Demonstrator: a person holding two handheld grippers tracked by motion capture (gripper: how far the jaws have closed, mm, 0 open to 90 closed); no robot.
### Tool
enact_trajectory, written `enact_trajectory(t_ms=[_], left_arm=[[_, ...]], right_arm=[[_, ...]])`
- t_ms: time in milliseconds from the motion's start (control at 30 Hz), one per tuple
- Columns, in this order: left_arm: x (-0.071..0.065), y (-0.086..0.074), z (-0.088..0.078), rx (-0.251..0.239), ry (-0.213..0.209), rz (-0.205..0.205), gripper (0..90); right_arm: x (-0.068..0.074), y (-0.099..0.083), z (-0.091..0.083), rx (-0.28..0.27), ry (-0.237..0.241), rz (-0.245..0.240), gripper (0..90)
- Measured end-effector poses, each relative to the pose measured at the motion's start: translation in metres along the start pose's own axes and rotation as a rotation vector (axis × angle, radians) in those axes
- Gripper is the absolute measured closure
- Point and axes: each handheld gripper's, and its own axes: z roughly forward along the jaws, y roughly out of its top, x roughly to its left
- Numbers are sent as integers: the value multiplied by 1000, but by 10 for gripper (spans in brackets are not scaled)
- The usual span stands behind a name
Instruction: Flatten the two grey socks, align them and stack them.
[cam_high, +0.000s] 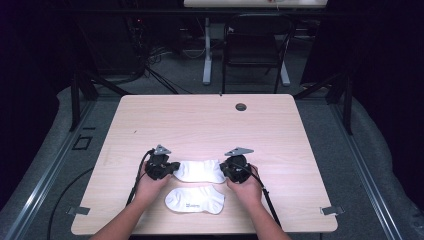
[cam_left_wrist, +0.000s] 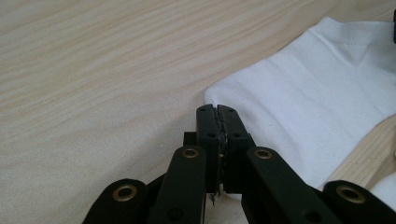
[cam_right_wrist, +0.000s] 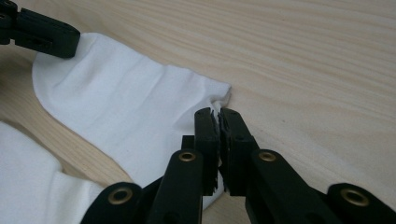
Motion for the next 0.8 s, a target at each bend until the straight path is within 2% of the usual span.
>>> enact_trajectory(t_ms=[200, 333, 600, 800], left_arm=[[-1, 1, -6, -21, -17, -15, 892], [-3, 3, -12, -36, -28, -1, 892], [-5, 8, -25, -73, -40, -7, 892], [-8, 8, -34, -83, -49, 5, 892]], right_arm=[[0, 1, -5, -13, 13, 7, 867], [0, 3, -11, -31, 20, 11, 867], [3, 7, -21, -54, 32, 5, 868], [7, 10, -28, -77, 43, -4, 868]])
